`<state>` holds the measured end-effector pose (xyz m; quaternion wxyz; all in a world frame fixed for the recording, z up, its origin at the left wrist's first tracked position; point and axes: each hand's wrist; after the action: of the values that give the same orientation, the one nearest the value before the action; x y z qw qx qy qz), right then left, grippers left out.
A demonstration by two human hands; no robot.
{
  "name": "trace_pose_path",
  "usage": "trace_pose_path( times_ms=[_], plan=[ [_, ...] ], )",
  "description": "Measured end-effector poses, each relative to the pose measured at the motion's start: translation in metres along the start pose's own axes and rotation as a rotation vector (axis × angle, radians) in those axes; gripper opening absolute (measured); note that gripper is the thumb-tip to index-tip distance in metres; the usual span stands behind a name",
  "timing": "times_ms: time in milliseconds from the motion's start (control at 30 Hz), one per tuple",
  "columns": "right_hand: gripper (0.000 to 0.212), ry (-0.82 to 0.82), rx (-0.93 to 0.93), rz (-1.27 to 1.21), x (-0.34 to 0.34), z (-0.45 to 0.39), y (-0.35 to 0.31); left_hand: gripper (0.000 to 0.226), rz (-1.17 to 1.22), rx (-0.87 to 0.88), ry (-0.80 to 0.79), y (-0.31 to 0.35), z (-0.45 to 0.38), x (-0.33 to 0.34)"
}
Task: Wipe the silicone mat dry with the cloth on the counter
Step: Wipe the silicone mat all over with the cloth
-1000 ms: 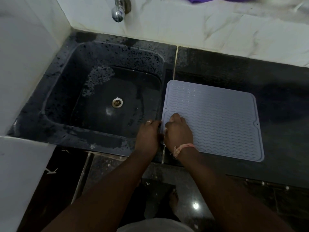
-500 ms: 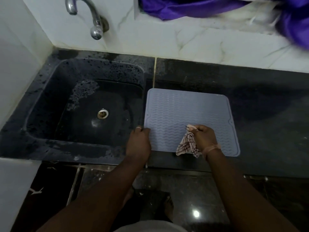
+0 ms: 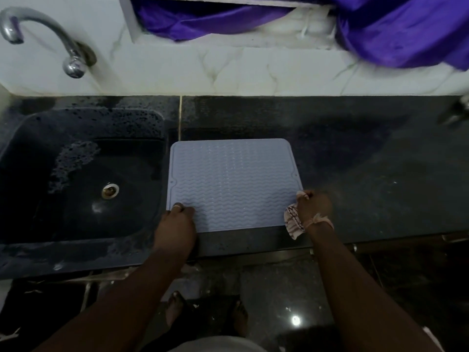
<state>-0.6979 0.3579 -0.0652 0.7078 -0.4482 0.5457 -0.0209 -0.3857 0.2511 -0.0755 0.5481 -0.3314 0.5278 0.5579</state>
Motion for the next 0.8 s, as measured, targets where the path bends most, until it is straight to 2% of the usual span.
trace_pose_path(
  times_ms=[133,300,400,533,700,800],
  plan=[
    [0.030,-0.032,-0.007,0.062,-0.001,-0.006,0.004,0.049,-0.020,-0.004,-0.005,0.005,0.003,0.001],
    [0.030,-0.136,0.039,0.073,0.005,-0.007,0.004,0.048,-0.041,-0.012,-0.012,0.007,0.002,0.000],
    [0.029,-0.149,-0.034,0.170,0.006,-0.005,0.007,0.046,-0.071,0.003,-0.006,0.008,0.003,-0.003],
    [0.018,-0.096,-0.194,0.331,0.008,0.001,0.008,0.043,-0.087,0.010,-0.018,0.010,0.005,-0.005],
    [0.017,-0.180,-0.182,0.413,0.005,-0.003,-0.005,0.044,-0.105,-0.001,-0.011,0.012,0.003,-0.006],
    [0.013,-0.191,-0.312,0.529,0.011,0.002,-0.007,0.046,-0.096,0.003,-0.003,0.010,0.003,-0.004]
  ],
)
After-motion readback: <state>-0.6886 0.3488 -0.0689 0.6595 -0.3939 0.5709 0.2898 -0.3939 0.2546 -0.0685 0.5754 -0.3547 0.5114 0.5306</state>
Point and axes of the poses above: each hand's wrist, its own z-axis away from the middle knuckle, its own x-axis out of the palm, y = z × x, and after that the axes turned 13 degrees about -x, right-handed
